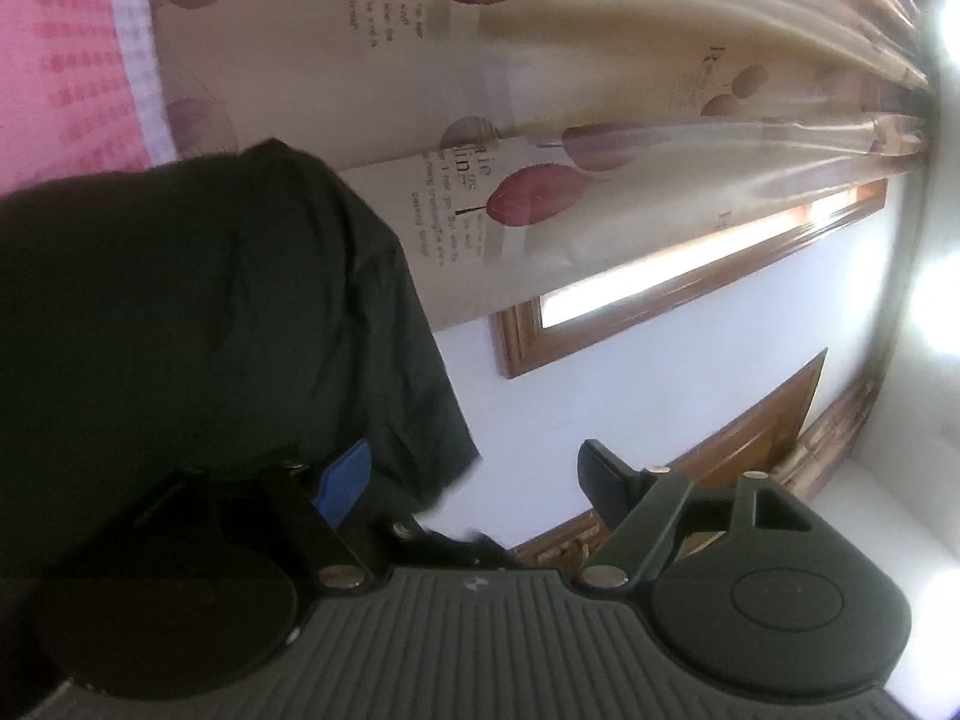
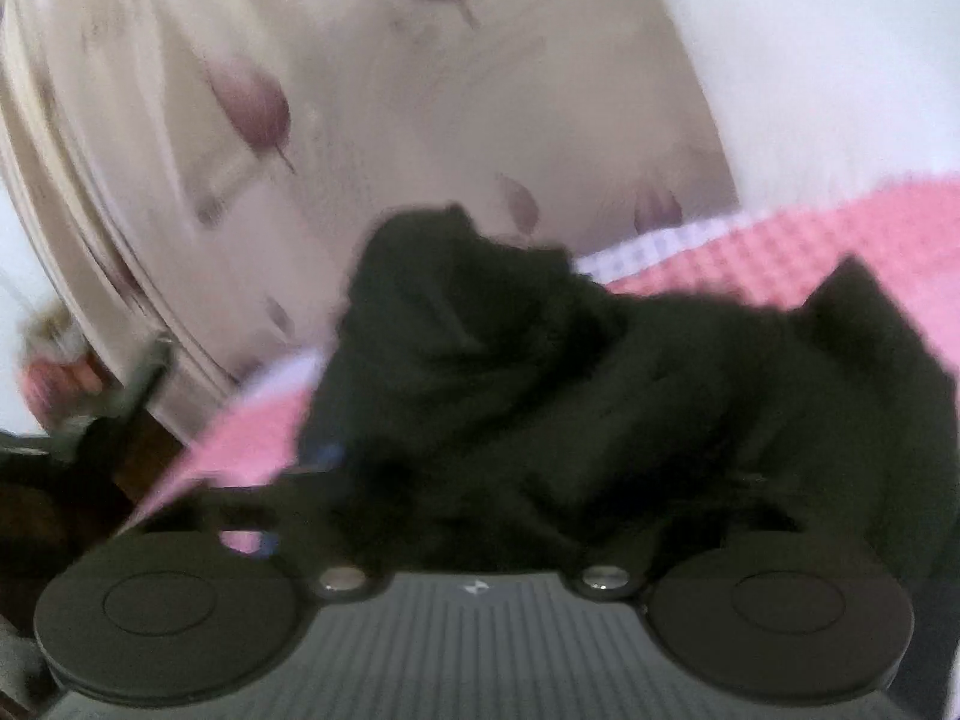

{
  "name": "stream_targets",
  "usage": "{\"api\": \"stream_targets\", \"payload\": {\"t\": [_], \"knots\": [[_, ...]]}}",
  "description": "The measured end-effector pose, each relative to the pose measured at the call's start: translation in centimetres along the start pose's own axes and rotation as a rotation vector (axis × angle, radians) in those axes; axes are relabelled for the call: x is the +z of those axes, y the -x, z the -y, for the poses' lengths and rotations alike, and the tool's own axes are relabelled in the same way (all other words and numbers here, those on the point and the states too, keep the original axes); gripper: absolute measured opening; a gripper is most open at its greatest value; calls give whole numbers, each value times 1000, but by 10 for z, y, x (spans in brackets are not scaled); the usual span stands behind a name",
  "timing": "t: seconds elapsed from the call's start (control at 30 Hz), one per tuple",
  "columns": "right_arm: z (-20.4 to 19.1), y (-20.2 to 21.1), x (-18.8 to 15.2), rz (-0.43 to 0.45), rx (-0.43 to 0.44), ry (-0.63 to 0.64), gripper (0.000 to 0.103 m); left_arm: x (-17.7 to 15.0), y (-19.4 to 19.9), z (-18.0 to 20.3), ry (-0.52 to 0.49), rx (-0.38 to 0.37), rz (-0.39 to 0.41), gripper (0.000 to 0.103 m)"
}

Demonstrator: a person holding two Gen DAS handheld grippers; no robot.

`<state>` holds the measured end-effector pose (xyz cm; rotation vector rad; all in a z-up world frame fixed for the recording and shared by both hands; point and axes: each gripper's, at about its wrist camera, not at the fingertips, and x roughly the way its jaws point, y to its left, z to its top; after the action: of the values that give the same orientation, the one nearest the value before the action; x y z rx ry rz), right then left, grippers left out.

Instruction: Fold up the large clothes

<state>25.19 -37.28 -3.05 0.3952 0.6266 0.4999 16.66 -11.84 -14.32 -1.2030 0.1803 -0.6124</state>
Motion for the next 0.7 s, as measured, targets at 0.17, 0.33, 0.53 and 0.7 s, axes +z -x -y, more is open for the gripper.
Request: {"api": "stream_targets", "payload": {"t": [0.17,0.33,0.53,0.7], "knots": [[-1,-3,24,18,7,84,16,12,7,13,-5,26,-11,86],[6,27,54,78,7,141,11,23,21,39,-125,41,-15,102],[60,41,47,94,-69,43,9,26,28,20,-138,127,-56,103],[109,31,29,60,-70,-75,9,17,28,1,-109,114,-83,103]]}}
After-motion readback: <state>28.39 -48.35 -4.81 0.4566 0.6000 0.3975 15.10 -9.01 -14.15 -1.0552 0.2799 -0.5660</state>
